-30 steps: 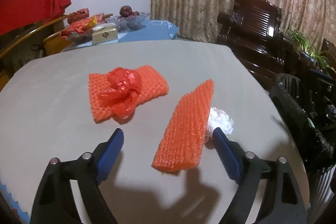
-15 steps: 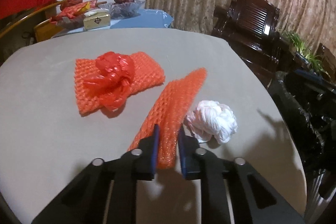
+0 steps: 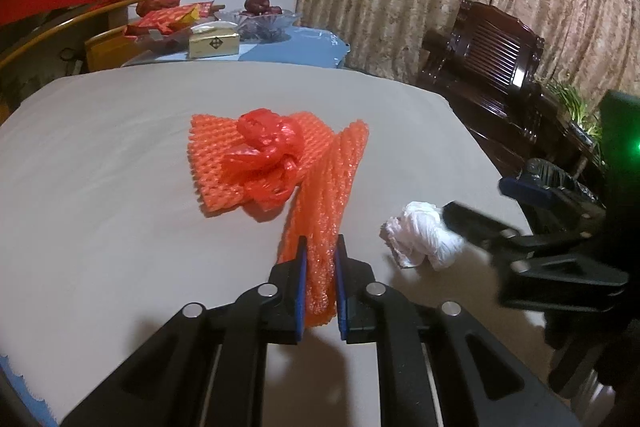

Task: Collect trash
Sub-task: 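Grasp the white tissue with the right tool while the left tool lifts the foam net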

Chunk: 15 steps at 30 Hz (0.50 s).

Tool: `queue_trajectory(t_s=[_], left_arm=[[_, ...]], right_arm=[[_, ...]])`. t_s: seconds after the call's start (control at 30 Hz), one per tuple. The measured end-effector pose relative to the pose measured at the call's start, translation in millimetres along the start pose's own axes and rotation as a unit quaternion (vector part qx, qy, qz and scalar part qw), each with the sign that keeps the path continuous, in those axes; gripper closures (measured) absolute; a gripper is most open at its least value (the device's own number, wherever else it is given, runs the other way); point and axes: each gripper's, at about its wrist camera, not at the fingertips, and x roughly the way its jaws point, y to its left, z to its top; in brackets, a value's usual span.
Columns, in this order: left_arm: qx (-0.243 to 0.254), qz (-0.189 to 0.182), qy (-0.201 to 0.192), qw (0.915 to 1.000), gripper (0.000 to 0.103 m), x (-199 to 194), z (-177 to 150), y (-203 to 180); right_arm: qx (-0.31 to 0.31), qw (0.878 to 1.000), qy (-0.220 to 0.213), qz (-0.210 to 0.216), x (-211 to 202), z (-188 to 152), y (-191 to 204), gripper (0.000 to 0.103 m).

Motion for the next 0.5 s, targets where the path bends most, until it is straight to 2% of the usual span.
queue_trajectory(t_s=[0.17,0.27,0.4,0.47,0.5], left_arm=[[-0.004,-0.001,0.000,1.0000,0.091,-1,1,3],[-0.005,0.000,0.000,1.0000,0.091,-1,0,4],[-0.006,-0.001,0.001,1.0000,0.091,-1,0,5],[-0.007,-0.001,0.000,1.0000,0.092,-1,0,5],[-0.007,-0.002,0.000,1.0000,0.092,-1,0,5]], right_arm=[[0.000,1.000,0.015,0.004,15,-1,8,0.007],[-0.002,1.000,0.030,0.007,23,-1,10,0.015],[-0.005,0.999,0.050,0.014,31,-1,12,0.027],[-0.007,0.998,0.058,0.021,33,-1,14,0.039],[-0.007,0.998,0.062,0.026,33,-1,14,0.048]])
